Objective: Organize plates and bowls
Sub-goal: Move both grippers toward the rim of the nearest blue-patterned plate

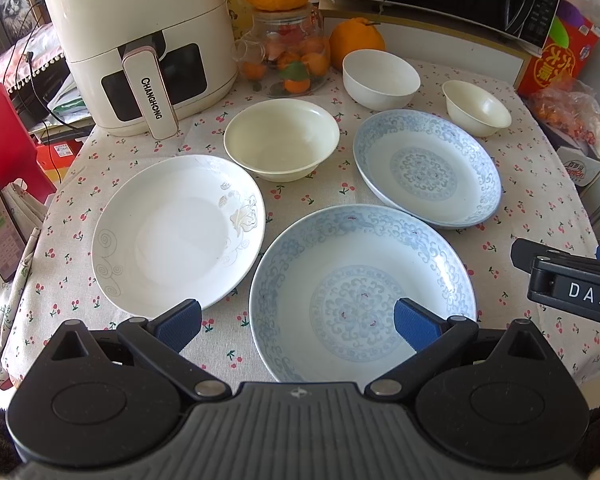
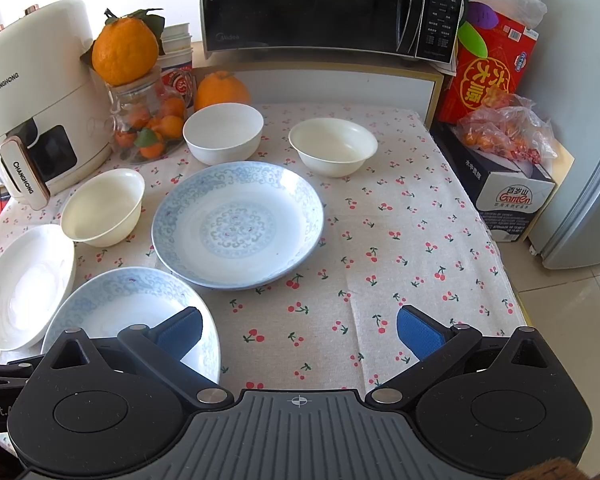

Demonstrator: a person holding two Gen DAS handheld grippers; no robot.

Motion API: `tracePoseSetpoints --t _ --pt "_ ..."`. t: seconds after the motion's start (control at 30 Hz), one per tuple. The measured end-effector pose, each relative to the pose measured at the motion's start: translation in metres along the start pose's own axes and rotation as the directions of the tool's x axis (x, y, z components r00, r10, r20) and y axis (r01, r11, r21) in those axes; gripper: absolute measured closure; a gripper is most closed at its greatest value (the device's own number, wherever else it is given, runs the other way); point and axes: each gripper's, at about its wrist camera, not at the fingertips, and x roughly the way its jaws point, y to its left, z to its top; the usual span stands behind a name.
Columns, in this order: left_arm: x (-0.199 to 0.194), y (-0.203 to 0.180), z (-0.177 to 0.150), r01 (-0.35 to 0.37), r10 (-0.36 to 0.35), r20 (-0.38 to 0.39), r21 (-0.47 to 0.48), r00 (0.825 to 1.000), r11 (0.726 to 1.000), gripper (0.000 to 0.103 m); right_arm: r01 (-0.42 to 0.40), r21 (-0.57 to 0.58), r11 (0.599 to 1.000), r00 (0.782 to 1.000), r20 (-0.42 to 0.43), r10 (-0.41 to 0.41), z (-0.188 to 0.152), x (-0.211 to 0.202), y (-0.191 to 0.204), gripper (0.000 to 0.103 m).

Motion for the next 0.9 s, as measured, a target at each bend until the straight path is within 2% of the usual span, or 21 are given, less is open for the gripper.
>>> tracePoseSetpoints --t 0.33,0.57,0.7,0.8,0.9 --pt "0.0 0.0 0.005 0.014 -0.014 -0.01 0.002 1.0 1.0 0.0 0.024 0.005 1.0 1.0 0.008 -0.024 0.003 0.0 0.0 0.0" --pt "-0.003 -0.002 0.02 0.011 -0.011 0.01 0.027 1.0 1.0 0.0 0.04 -0.016 0.999 0.999 0.027 -0.04 0.023 -0.005 0.0 0.0" --pt "-0.003 0.0 0.03 -0.003 -0.001 0.097 0.04 0.995 0.999 0.0 0.03 -0.049 0.998 0.998 0.049 -0.028 0.036 -0.002 -0.002 0.0" --pt "0.006 0.002 0.04 0.063 -0.072 0.125 0.073 0.99 0.995 0.0 0.007 -0.092 0.996 0.999 0.046 -0.002 0.043 0.01 -0.003 0.0" --pt "0.023 0.003 0.051 0.134 -0.148 0.099 0.133 0.984 0.982 0.0 -0.034 -0.09 0.995 0.999 0.004 0.034 0.05 0.031 -0.009 0.0"
